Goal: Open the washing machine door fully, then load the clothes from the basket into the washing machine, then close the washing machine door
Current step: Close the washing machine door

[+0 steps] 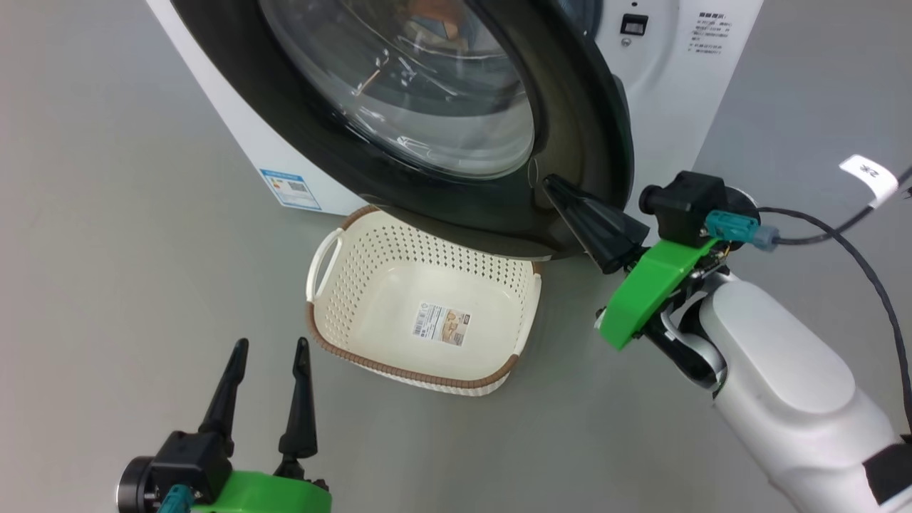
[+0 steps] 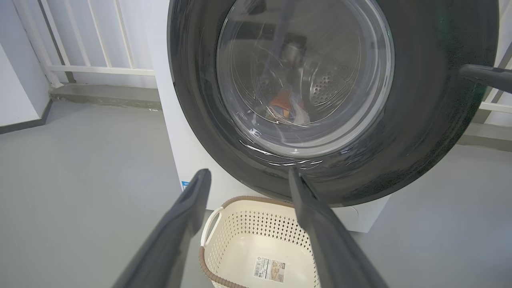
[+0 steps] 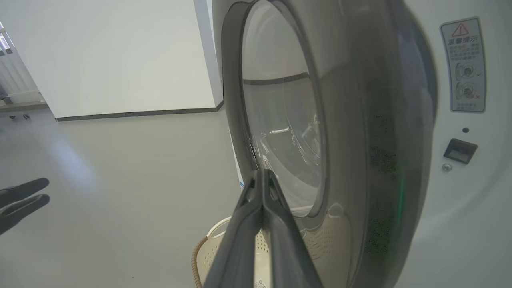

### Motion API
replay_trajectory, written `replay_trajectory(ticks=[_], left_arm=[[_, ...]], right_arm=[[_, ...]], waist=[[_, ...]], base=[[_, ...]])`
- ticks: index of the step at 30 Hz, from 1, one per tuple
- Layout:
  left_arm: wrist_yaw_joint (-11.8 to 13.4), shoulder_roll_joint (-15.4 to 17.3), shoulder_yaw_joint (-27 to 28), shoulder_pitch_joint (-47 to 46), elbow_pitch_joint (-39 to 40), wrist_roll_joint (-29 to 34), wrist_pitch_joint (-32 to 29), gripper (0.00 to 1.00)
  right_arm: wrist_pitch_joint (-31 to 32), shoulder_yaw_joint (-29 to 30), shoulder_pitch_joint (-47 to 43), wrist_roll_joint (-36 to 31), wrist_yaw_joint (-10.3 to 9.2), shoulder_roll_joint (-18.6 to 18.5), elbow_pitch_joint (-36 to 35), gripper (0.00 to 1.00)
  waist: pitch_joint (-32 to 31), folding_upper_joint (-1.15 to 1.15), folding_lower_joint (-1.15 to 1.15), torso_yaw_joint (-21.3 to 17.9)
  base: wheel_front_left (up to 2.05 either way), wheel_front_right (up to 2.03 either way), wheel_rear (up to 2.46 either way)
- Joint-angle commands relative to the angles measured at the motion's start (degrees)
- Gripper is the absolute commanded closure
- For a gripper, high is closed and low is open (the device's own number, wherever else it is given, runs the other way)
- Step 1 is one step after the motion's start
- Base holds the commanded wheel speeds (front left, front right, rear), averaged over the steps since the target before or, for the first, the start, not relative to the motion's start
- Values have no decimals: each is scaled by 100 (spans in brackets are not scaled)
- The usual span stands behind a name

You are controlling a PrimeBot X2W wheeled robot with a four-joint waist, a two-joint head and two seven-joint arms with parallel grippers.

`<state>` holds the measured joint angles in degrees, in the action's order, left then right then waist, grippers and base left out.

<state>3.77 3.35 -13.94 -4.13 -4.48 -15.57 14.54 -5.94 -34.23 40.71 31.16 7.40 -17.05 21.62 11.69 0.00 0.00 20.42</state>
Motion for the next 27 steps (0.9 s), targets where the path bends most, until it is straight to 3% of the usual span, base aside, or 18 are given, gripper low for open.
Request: replay_trajectory(ticks=[1, 12, 27], left_arm=[[5, 37, 216, -198, 170, 73, 46, 0], [-2, -11, 233, -275, 248, 75, 46, 0], [28, -44, 124, -383, 427, -39, 46, 0]], right_arm=[[-76, -93, 161, 43, 9, 81, -35, 100], [-473, -444, 865, 435, 9, 30, 1113, 100], [-805, -544, 1600, 807, 9, -299, 1846, 100]], waist=[[41, 0, 0, 9], [239, 0, 0, 97], [590, 0, 0, 311]], base=[[0, 0, 0], [0, 0, 0], [0, 0, 0]])
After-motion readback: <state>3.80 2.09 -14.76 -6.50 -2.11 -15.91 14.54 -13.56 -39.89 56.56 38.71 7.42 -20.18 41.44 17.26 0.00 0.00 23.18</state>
